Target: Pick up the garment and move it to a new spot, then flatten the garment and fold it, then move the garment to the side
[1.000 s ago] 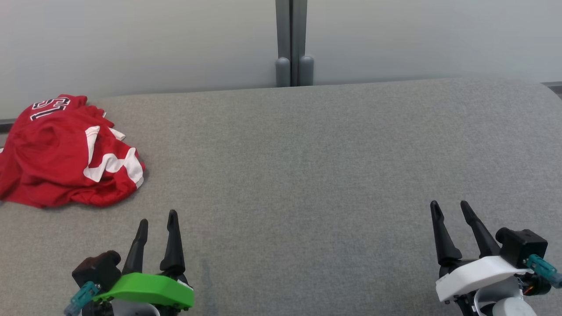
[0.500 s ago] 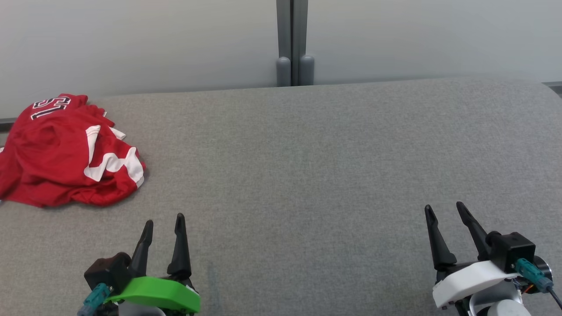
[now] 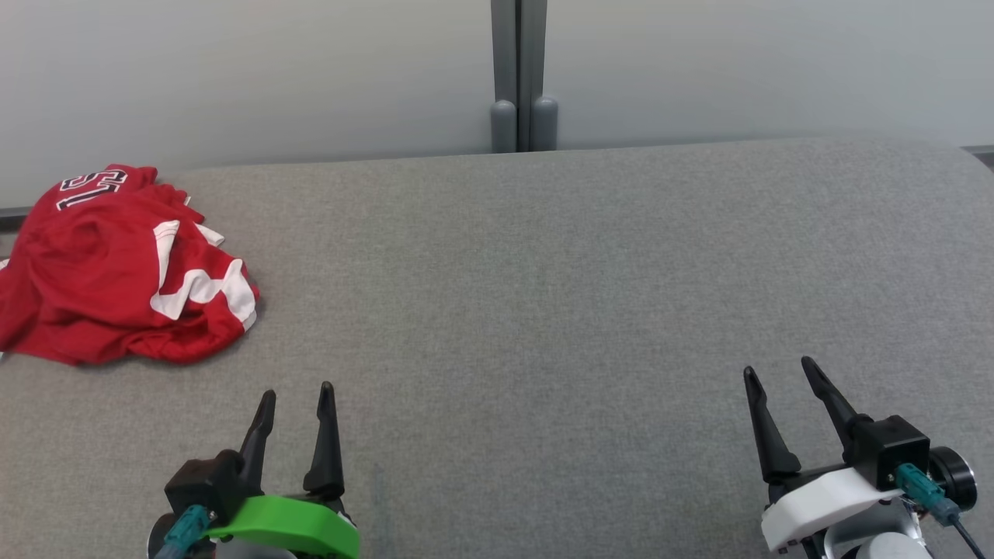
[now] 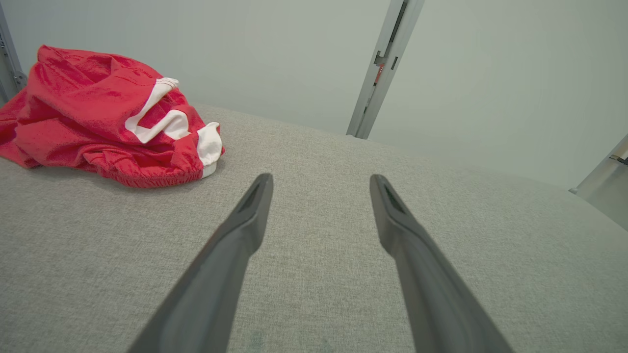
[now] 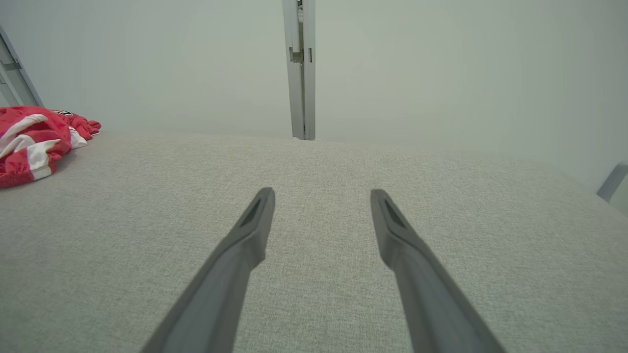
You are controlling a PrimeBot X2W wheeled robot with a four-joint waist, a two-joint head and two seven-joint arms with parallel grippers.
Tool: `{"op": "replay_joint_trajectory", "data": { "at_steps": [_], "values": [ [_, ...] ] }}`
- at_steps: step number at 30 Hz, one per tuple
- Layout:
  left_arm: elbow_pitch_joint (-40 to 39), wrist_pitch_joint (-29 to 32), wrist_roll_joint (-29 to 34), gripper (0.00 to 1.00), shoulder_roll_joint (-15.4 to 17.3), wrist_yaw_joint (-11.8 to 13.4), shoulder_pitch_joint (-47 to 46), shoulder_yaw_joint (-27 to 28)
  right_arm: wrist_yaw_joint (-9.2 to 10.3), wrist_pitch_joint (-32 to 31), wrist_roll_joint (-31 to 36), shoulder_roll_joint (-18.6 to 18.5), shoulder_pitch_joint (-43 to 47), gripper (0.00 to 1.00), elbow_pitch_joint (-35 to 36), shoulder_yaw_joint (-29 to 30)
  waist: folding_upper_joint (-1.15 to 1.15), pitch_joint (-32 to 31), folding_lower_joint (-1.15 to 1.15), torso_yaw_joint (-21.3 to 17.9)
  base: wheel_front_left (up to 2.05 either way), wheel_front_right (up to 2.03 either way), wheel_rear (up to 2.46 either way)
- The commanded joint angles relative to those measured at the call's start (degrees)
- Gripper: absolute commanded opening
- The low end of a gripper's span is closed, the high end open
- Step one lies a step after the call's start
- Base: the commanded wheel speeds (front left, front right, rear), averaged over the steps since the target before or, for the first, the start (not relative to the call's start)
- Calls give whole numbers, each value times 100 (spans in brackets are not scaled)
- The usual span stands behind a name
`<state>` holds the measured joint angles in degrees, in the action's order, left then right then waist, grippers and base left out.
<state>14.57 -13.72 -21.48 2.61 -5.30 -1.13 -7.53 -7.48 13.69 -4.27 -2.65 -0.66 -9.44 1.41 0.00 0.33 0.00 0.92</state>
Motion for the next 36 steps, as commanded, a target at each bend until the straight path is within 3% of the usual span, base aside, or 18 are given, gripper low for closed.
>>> {"op": "replay_joint_trajectory", "data": {
  "at_steps": [1,11,36],
  "values": [
    [1,-59,98,100,43,-8,81,-12,-2,60,131,-33,43,100,32,-7,0,1,0,1,0,0,0],
    [103,-165,387,100,46,3,96,-52,-1,163,526,-37,64,100,54,-56,0,12,0,7,0,0,0],
    [192,-146,328,100,45,7,47,-38,-1,159,441,-37,91,100,49,-34,0,1,0,46,0,0,0]
  ]
}}
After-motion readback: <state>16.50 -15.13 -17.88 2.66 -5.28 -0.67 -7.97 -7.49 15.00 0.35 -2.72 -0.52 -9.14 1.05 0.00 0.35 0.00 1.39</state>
